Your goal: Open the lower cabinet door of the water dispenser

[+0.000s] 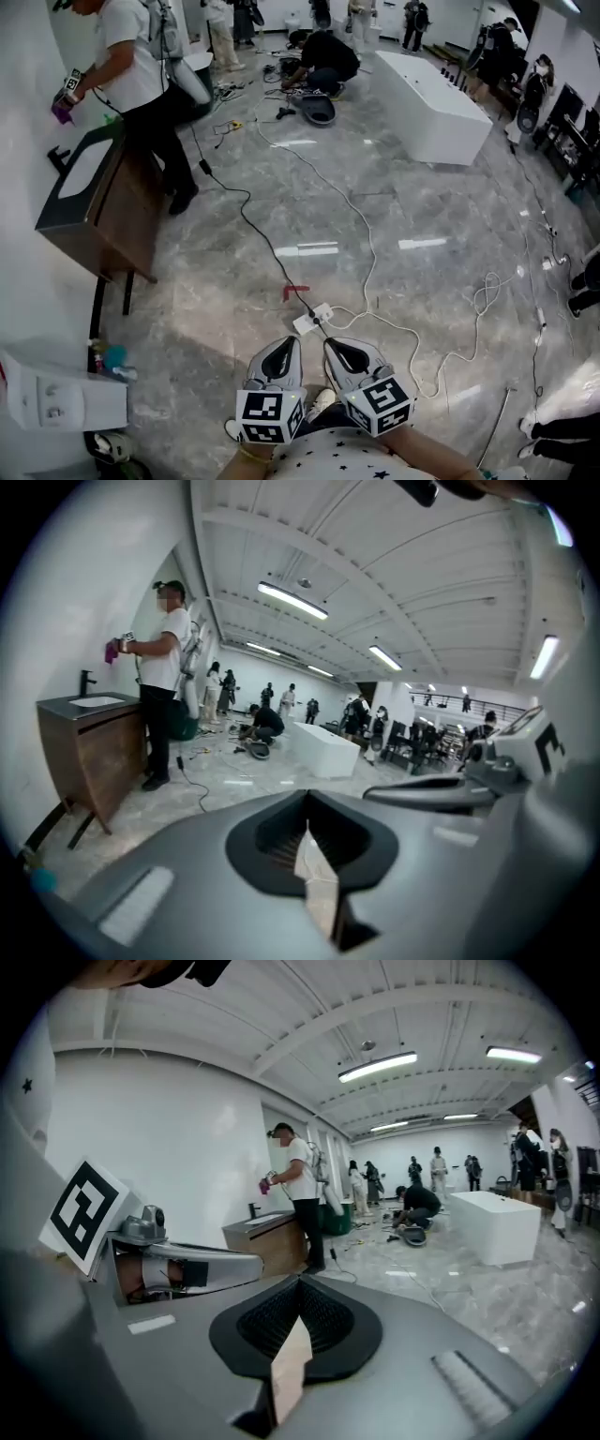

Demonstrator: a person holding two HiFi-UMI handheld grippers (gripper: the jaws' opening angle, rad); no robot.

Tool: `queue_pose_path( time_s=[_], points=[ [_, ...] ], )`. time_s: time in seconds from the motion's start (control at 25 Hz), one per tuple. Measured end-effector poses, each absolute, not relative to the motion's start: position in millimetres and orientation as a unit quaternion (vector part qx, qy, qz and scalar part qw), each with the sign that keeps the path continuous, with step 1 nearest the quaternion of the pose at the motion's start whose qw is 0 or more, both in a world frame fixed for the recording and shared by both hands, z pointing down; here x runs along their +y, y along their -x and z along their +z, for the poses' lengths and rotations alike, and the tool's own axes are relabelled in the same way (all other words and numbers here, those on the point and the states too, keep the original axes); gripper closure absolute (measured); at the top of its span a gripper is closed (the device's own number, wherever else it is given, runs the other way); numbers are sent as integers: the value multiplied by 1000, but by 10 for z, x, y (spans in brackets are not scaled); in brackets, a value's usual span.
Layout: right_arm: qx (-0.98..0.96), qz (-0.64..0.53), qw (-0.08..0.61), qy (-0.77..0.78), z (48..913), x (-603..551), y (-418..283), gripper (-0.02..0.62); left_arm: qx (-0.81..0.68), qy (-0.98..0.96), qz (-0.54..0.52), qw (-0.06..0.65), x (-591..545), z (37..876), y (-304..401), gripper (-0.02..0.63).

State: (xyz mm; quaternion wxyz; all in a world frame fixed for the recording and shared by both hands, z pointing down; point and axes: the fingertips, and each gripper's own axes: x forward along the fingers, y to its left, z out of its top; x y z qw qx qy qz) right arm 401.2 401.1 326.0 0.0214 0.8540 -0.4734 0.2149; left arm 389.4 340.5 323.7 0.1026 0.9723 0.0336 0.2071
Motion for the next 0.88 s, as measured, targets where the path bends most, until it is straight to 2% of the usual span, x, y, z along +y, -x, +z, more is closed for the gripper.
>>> queue_pose_path(
  time_s=[0.28, 0.56, 0.88],
  points=[
    [-582, 219, 51, -781, 3207, 2673, -3217, 597, -102, -966, 198, 132, 2045, 3172, -2909, 600],
    [-708, 203, 90, -671, 3110, 1175, -1928, 597, -252, -936, 188, 159, 665, 3163, -1478, 600],
    [-810, 194, 116, -542, 3220, -45, -415, 597, -406, -878, 175, 183, -377, 3304, 217, 600]
  ],
)
